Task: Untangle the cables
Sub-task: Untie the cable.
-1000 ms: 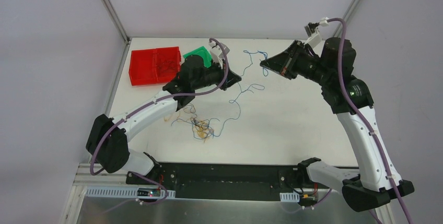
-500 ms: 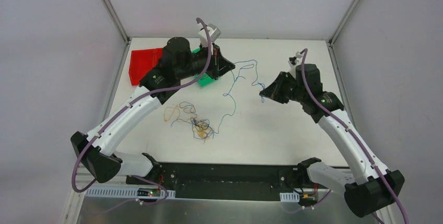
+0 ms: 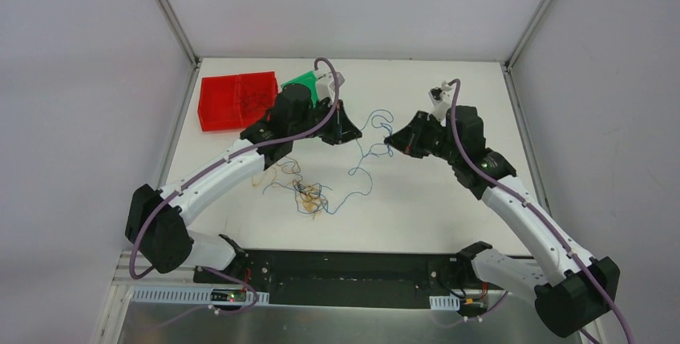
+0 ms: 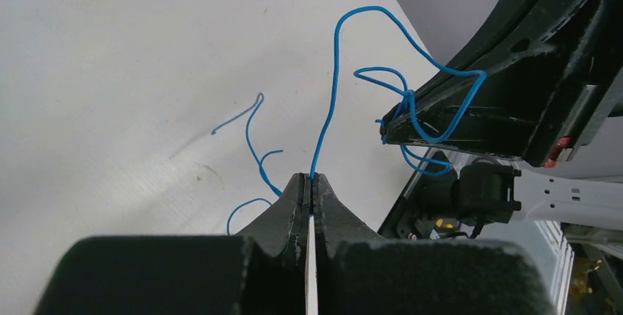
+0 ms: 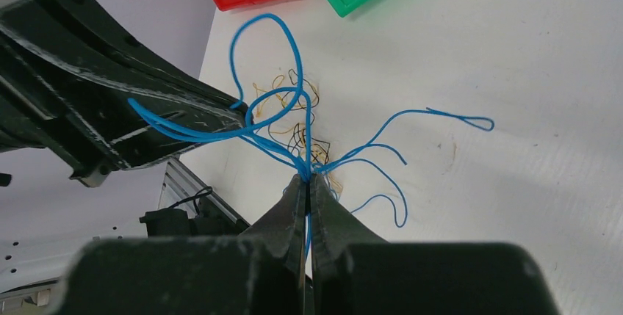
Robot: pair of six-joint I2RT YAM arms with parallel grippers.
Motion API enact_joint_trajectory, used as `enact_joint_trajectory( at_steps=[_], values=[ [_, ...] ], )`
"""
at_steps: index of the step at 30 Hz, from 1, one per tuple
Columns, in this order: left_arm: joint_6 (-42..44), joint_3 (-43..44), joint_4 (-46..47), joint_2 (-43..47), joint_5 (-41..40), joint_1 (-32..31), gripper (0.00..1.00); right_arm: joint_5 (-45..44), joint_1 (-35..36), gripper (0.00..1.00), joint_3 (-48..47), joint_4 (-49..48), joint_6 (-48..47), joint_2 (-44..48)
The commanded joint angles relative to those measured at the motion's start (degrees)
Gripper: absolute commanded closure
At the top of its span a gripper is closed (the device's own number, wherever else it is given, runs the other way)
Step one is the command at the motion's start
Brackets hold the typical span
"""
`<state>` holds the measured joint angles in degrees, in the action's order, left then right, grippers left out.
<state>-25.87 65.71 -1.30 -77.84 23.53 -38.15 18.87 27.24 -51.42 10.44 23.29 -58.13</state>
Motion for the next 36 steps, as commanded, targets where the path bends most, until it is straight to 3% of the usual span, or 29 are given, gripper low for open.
enact_joint_trajectory(
  at_steps=[1, 8, 15, 24, 31, 36],
  values=[
    [-9.0, -4.6, 14.9, 0.1, 3.6, 1.9, 1.00, -1.7, 0.2, 1.00, 0.1, -4.7, -0.7, -0.3],
    [-20.5, -14.3, 37.5, -6.9, 8.1, 5.2, 1.00, -9.2, 0.1, 1.00, 2.0, -1.4, 3.3, -3.3],
    [-33.7, -13.8, 54.0, -22.8, 13.9, 7.0, 1.00, -10.4, -1.6, 1.00, 4.9, -1.0, 6.2, -8.1],
    [-44.0, -10.6, 62.0, -35.5, 15.9, 8.1, 1.00, -2.2, -6.2, 1.00, 5.9, -4.2, 9.3, -14.7],
    [-47.3, -10.0, 65.7, -37.1, 16.2, 8.2, 1.00, 6.2, -8.4, 1.00, 6.0, -8.3, 11.8, -18.1],
    [-48.2, -9.9, 66.4, -37.0, 16.6, 8.2, 0.94, 9.0, -8.6, 1.00, 5.4, -9.1, 12.2, -20.5]
  ],
)
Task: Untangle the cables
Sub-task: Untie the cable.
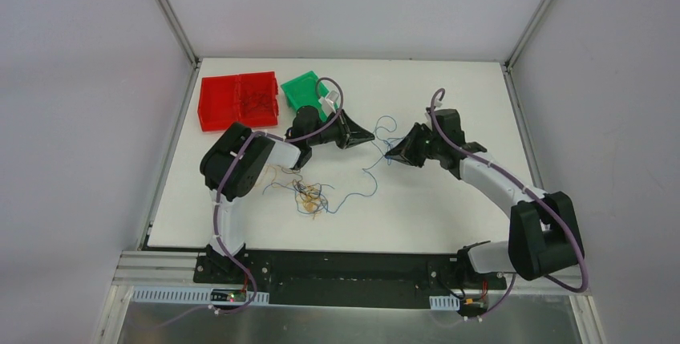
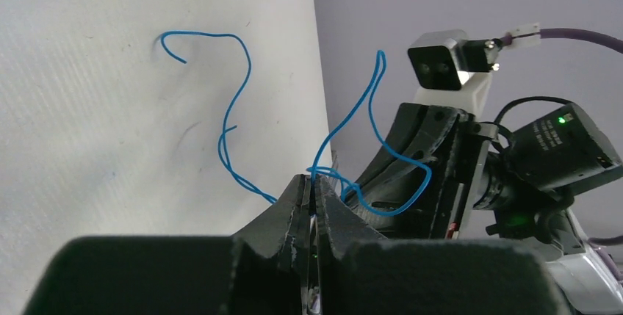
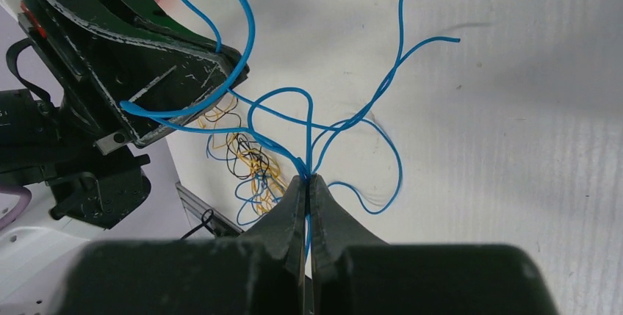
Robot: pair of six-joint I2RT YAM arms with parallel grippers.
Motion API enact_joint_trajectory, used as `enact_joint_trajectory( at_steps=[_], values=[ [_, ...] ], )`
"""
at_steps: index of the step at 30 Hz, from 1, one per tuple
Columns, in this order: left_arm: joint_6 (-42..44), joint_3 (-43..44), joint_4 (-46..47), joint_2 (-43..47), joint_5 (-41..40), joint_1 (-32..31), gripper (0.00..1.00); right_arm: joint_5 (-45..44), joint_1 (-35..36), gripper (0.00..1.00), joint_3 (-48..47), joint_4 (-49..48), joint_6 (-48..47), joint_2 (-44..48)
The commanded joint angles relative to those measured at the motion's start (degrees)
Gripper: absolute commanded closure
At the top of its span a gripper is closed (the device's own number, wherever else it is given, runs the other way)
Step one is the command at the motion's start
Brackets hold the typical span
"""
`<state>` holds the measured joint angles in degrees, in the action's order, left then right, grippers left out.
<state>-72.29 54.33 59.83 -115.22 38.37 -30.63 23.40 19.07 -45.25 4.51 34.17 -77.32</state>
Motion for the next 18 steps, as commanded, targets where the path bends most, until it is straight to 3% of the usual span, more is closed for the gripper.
enact_joint_trajectory(
  at_steps=[1, 18],
  values=[
    [-2.2, 1.5, 5.8, 0.3, 1.9, 0.7, 0.93, 4.7, -0.4, 1.00, -1.0, -3.4, 1.5, -1.7],
    [-3.8, 0.9, 8.1, -0.6, 2.5, -0.3, 0.80, 6.6, -1.9, 1.00, -7.1, -4.1, 4.7, -6.7]
  ],
)
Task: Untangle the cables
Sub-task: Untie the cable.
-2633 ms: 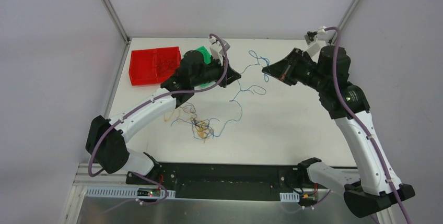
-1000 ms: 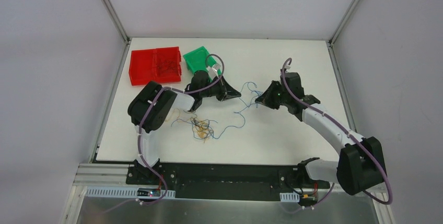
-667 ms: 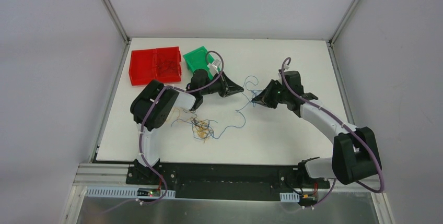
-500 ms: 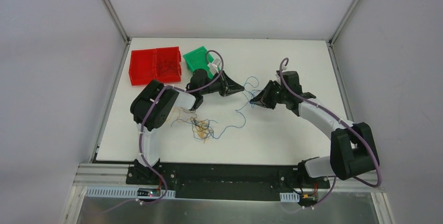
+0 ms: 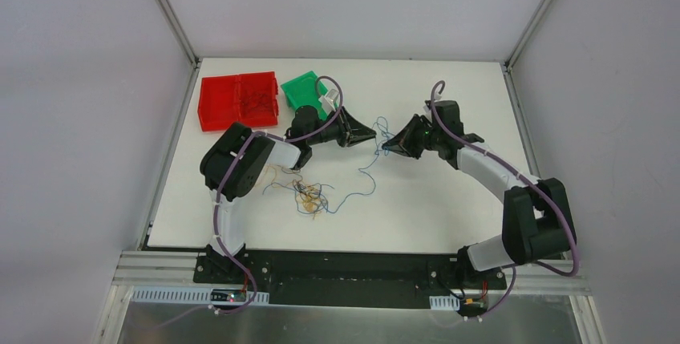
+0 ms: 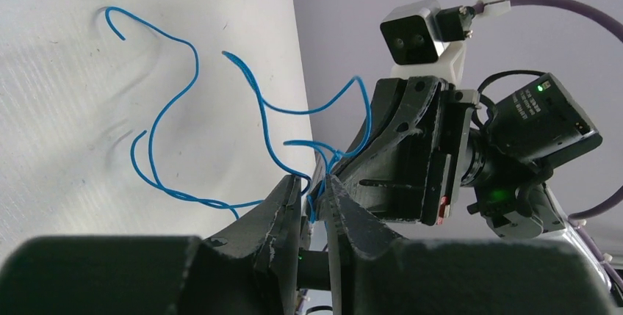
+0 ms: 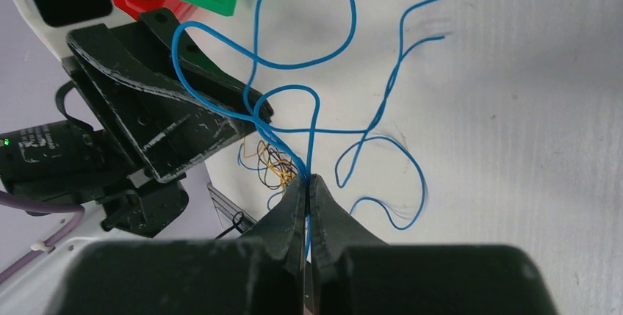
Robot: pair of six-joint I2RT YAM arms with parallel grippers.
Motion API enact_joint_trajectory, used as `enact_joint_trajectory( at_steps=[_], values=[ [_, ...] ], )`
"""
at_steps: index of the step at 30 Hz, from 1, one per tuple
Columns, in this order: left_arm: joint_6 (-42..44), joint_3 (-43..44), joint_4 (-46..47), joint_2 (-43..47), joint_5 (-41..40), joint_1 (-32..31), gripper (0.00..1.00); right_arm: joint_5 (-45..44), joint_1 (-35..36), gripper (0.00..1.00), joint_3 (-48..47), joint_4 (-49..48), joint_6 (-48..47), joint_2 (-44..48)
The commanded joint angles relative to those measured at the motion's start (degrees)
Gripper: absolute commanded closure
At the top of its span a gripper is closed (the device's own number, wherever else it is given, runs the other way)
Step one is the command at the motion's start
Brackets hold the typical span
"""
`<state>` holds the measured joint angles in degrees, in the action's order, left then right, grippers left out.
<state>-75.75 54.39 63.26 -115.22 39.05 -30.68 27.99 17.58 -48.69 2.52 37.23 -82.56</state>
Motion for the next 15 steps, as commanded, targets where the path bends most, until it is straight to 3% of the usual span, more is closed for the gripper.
enact_joint_trajectory(
  at_steps=[1, 15],
  values=[
    [-0.4, 0.9, 4.8, -0.7, 1.8, -0.4, 0.79, 2.4, -0.4, 1.00, -4.2, -2.1, 1.8, -2.3],
    [-0.5, 2.5, 4.1, -2.3, 1.6, -1.1, 0.75, 6.9, 0.0, 1.00, -5.7, -1.6, 3.3, -6.0]
  ],
)
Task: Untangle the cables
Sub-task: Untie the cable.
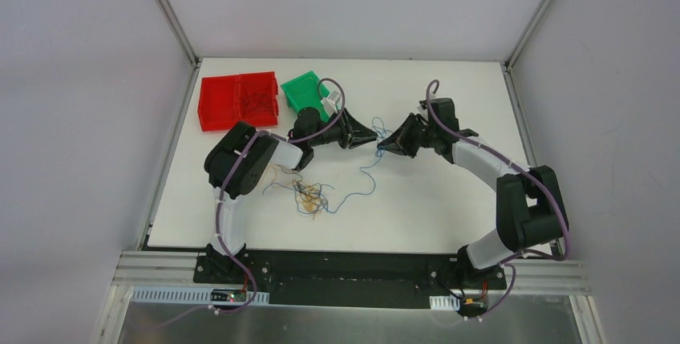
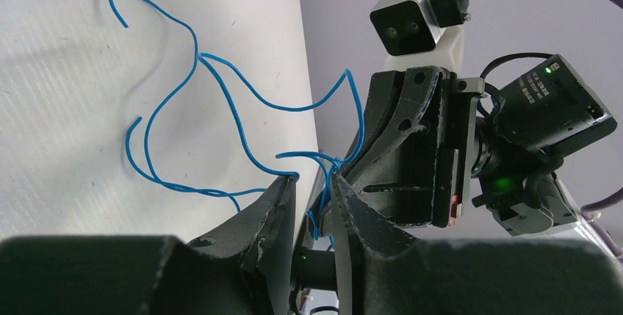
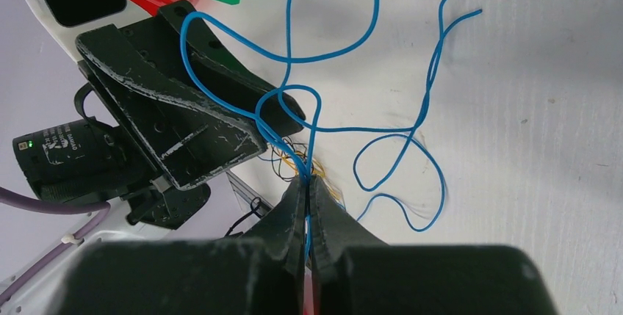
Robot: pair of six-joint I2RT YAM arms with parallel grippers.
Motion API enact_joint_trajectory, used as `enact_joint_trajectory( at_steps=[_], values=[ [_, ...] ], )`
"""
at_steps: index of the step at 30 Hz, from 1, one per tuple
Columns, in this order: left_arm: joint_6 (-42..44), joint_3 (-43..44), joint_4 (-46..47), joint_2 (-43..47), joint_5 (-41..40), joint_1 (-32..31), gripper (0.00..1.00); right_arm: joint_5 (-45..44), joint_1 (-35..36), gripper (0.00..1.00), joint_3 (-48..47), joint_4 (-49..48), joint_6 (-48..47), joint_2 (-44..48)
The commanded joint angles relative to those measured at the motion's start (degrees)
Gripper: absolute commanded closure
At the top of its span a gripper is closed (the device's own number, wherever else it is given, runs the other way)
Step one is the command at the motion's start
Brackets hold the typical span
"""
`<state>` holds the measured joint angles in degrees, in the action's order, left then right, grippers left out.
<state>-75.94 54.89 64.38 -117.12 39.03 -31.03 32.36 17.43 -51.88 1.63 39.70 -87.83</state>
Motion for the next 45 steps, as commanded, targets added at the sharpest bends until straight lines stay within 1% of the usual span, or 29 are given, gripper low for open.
enact_joint_trajectory(
  at_steps=[1, 9, 14, 16, 20, 21, 23, 26, 27, 29, 31, 33, 34, 36, 38, 42, 45],
  values=[
    [-0.3, 2.2, 3.0, -0.5, 1.6, -0.8, 0.74, 2.7, 0.1, 1.00, -2.5, -0.4, 0.9, -1.0],
    [-0.2, 3.4, 2.3, -1.4, 1.5, -1.5, 0.71, 4.5, 0.7, 1.00, -3.1, -0.5, 1.0, -2.7],
    [-0.2, 3.9, 1.8, -2.1, 1.5, -1.5, 1.00, 5.1, 0.8, 1.00, -3.0, -0.5, 0.5, -2.0],
    [-0.4, 3.9, 2.0, -2.2, 1.6, -1.5, 1.00, 5.2, 0.8, 0.98, -2.9, -0.3, 0.0, -1.6],
    [-0.2, 3.4, 2.0, -1.9, 1.4, -1.4, 1.00, 3.9, 0.2, 0.63, -1.9, 3.0, -2.1, 1.3],
    [-0.2, 3.3, 2.1, -1.7, 1.4, -1.3, 1.00, 3.1, 0.0, 0.57, -1.0, 3.6, -2.7, 2.9],
    [-0.1, 3.1, 2.1, -1.4, 1.8, -1.0, 1.00, 0.7, -0.7, 0.49, 0.4, 5.7, -4.7, 6.2],
    [0.0, 2.8, 1.6, 0.1, 2.4, -0.5, 1.00, -2.5, -2.2, 0.44, 2.2, 9.5, -7.8, 11.1],
    [0.5, 2.9, 0.7, 1.0, 2.6, -0.3, 1.00, -3.1, -2.4, 0.42, 3.0, 9.9, -8.7, 12.5],
    [1.9, 3.3, -1.7, 3.0, 2.6, -0.2, 1.00, -5.1, -2.8, 0.34, 5.6, 9.5, -9.1, 15.4],
    [3.3, 3.9, -4.3, 5.1, 2.7, -0.2, 1.00, -6.0, -2.6, 0.29, 9.4, 6.1, -7.3, 18.2],
    [3.9, 4.3, -6.0, 6.7, 2.5, -0.2, 1.00, -6.9, -1.6, 0.21, 15.6, -0.7, -3.0, 21.3],
    [3.9, 4.5, -6.4, 7.2, 2.5, -0.3, 1.00, -8.9, 0.1, 0.20, 17.4, -4.7, -1.8, 22.9],
    [3.3, 4.6, -6.4, 8.2, 2.4, -0.3, 1.00, -16.1, 5.1, 0.20, 18.5, -7.1, -1.3, 23.7],
    [3.1, 4.6, -6.3, 9.1, 2.2, -0.5, 1.00, -21.7, 9.7, 0.20, 18.8, -9.8, -0.7, 22.6],
    [3.0, 4.0, -6.8, 11.3, 1.8, -0.8, 1.00, -26.5, 13.7, 0.24, 19.7, -18.5, 2.9, 17.4],
    [3.4, 3.3, -7.8, 13.3, 1.5, -0.9, 1.00, -29.8, 15.6, 0.27, 19.4, -24.5, 3.2, 14.1]
  ],
)
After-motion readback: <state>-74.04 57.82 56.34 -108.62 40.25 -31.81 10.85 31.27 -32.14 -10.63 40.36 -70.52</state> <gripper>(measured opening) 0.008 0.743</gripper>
